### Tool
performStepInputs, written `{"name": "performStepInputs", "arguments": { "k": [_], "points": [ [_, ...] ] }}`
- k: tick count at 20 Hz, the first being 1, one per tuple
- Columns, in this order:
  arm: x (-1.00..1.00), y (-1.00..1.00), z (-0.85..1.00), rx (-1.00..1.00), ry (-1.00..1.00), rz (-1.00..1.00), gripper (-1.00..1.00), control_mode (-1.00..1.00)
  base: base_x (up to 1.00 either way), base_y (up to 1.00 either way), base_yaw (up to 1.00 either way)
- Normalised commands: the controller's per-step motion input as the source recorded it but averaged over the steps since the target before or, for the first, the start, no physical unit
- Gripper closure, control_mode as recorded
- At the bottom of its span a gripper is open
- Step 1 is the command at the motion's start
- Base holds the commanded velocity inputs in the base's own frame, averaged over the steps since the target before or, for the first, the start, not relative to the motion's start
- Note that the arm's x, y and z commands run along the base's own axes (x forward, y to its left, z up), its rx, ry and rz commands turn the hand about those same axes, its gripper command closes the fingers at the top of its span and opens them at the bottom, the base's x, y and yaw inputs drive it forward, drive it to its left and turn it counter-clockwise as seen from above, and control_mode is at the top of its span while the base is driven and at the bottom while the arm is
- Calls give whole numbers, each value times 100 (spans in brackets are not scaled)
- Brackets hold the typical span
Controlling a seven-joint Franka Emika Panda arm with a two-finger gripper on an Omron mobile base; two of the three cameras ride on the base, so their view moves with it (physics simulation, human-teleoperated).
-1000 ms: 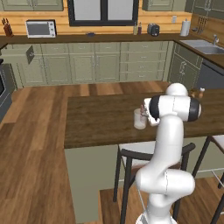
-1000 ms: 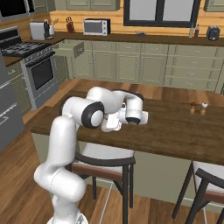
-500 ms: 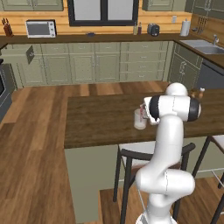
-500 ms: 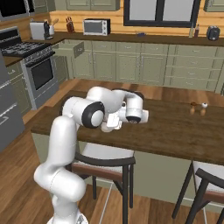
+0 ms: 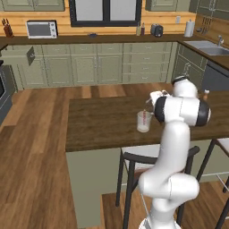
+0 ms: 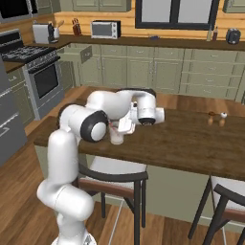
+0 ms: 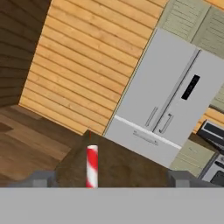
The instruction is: Take a straw from the drawer in front and place it inside the glass cup on the dining counter.
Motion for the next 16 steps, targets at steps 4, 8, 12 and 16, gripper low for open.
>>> {"name": "performStepInputs", "arguments": {
  "k": [4,8,12,16],
  "points": [
    [-81,0,63,-30,-13,-5,-100,-100,0,0,0],
    [-100,7,75,-44,-30,-1,-100,-100,0,0,0],
    [-100,35,78,-53,-39,0,-100,-100,0,0,0],
    [-100,52,56,-58,-43,0,-100,-100,0,0,0]
  ]
}}
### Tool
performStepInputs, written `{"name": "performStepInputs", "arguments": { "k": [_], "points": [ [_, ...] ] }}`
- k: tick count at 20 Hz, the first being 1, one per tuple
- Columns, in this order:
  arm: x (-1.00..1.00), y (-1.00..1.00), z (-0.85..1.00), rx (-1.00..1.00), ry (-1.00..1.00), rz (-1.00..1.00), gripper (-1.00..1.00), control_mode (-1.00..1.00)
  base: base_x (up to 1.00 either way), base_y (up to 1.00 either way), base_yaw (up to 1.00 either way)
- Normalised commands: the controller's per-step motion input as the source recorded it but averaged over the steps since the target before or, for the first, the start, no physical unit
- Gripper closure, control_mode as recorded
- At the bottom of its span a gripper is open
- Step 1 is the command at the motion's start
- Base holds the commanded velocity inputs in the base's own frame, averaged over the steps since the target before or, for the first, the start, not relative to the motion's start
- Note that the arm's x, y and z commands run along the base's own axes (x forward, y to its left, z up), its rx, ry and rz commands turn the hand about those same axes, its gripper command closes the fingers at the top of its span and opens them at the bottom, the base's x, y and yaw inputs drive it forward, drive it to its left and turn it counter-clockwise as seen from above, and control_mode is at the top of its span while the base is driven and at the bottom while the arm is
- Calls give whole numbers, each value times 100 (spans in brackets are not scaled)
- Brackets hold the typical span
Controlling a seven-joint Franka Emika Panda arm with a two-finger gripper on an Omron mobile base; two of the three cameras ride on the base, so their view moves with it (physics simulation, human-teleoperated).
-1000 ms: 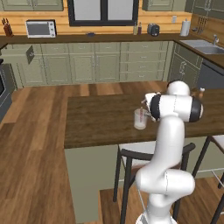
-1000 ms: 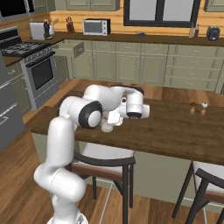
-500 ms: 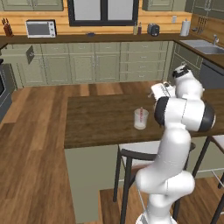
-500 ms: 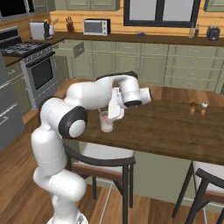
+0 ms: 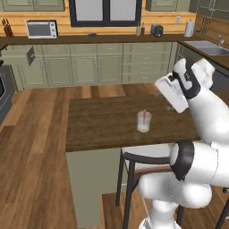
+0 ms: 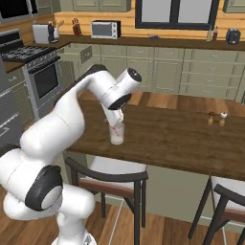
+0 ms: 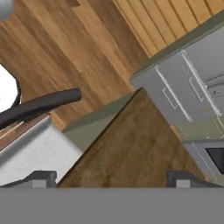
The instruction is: Take a straw from the drawer in front and place it inside the glass cup on the dining counter.
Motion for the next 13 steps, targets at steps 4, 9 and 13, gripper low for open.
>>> {"name": "performStepInputs", "arguments": {
  "k": [4,9,13],
  "points": [
    [-100,73,28,-58,-43,3,-100,-100,0,0,0],
    [-99,96,9,-51,-30,9,-100,-100,0,0,0],
    [-90,100,0,-41,-6,18,-100,-100,0,0,0]
  ]
}}
